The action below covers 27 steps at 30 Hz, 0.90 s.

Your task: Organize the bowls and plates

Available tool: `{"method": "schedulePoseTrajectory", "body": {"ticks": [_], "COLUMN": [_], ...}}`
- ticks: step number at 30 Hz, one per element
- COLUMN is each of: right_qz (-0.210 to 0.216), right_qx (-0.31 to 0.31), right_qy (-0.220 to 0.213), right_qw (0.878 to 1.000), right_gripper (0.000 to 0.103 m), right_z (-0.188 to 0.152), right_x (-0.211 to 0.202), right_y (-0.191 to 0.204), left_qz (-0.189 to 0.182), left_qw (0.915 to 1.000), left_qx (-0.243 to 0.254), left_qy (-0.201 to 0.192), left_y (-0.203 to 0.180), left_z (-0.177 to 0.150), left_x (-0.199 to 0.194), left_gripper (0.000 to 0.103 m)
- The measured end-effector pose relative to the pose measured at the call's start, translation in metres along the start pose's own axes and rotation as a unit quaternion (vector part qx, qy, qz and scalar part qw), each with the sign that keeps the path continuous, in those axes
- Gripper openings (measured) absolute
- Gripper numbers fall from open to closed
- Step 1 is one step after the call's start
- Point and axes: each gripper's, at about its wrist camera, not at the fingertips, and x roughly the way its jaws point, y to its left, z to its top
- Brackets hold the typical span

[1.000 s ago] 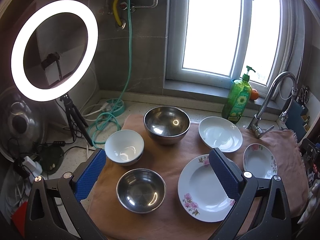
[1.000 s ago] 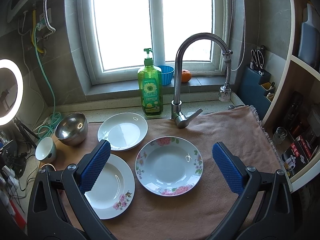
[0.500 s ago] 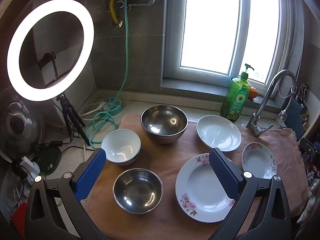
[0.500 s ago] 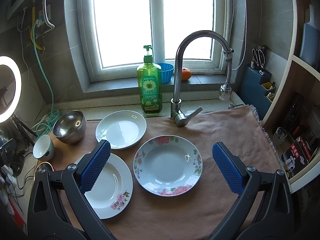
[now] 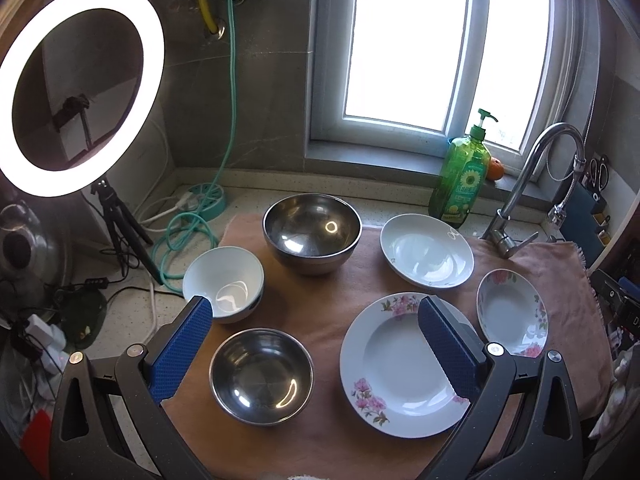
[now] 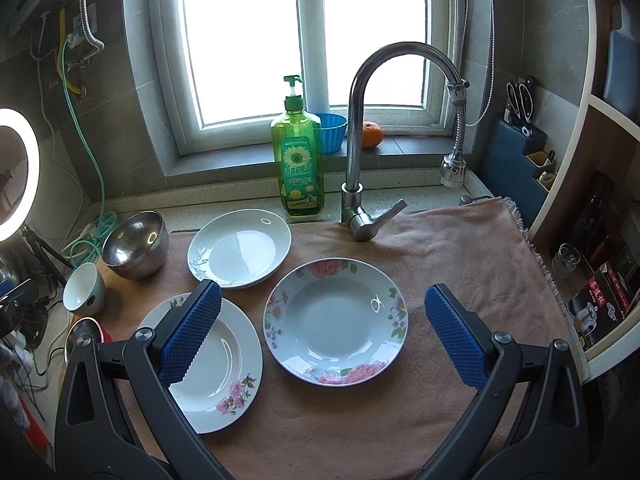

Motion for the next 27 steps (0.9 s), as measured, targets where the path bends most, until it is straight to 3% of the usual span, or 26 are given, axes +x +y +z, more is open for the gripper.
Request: {"method": "schedulePoseTrajectory", "body": {"ticks": [7,11,15,22,27], "right_qz": [0.023,0.020,0.019,0.025,0.043], "right_qx": [0.025,0.017,0.015,0.036,0.044], "right_qy": [0.025,0.014,0.029,0.066,0.112], "right_qw": [0.999,1.000,0.999,0.997,0.992], "right_gripper": [0.103,0.103,0.103,0.103,0.103], "right_z": [-0.018,-0.031,-0.039,-0.053,-0.067], "right_x": [0.013,0.014,0.019,0.035,0.052], "right_y": [-0.012,-0.012,-0.010,-0.010,-0.005], "left_qz": [-0.023,-0.055,-0.078,-0.108,-0.126], "left_qw": [0.9990,0.9965,0.9936,0.9834,0.9741], "left_qx": [0.026,0.035,0.051,0.081,0.089], "left_qy": [0.027,0.052,0.064,0.121,0.166], "left_y": [-0.006,-0.009,-0.014,-0.022,-0.024], "left_z": [0.000,0.002,0.002,0.001,0.002], "left_x": [0.018,0.033,0.045,0.081,0.108], "left_gripper": [0.102,0.102,0.102,0.102,0.094]}}
